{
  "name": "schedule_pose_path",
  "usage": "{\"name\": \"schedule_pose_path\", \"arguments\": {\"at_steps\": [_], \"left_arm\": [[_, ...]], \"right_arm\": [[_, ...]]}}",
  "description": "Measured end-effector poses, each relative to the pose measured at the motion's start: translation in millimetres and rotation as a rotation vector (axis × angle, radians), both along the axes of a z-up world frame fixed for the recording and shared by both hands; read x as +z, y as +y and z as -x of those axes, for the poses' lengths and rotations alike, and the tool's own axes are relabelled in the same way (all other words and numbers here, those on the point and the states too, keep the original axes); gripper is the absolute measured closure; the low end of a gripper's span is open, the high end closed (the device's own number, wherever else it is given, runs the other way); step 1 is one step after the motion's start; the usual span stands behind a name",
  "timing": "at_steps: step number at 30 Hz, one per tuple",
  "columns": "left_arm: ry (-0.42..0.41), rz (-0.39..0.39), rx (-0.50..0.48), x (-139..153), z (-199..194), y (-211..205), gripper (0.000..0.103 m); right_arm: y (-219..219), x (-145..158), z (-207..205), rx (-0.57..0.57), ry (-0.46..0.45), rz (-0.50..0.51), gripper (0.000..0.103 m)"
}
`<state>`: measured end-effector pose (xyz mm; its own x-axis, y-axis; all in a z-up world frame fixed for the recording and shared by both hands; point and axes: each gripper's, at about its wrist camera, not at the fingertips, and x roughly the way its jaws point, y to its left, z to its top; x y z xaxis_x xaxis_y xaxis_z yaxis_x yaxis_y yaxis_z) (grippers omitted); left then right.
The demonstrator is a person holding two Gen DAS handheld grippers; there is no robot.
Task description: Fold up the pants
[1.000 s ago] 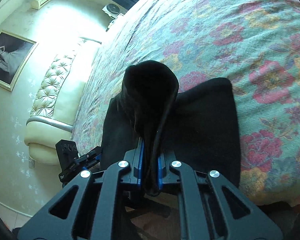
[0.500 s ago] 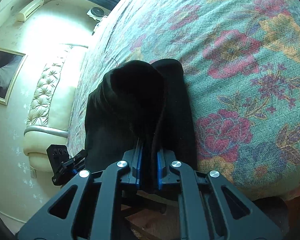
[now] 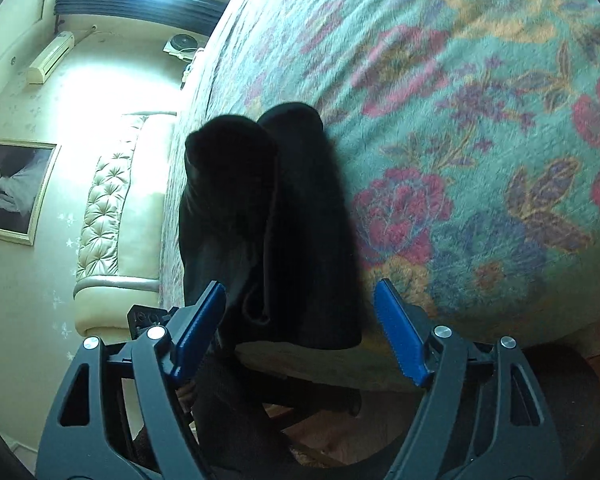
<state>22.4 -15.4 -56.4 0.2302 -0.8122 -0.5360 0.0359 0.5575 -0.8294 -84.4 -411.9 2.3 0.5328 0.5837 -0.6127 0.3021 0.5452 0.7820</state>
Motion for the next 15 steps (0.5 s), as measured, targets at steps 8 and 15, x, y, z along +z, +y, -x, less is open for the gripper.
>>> {"name": "schedule_pose_path", "arguments": {"at_steps": [8,15], "left_arm": [[-0.007,0.016,-0.021,1,4,-9,0.020],[-0.031,-0.007,-0.017,3,11,-20,0.027]], "right_arm": [[20,-10,-6,0.065,0.001,-0.017,0.020],[21,-3,-1,0.093,0.006,0.076,0.062]]}}
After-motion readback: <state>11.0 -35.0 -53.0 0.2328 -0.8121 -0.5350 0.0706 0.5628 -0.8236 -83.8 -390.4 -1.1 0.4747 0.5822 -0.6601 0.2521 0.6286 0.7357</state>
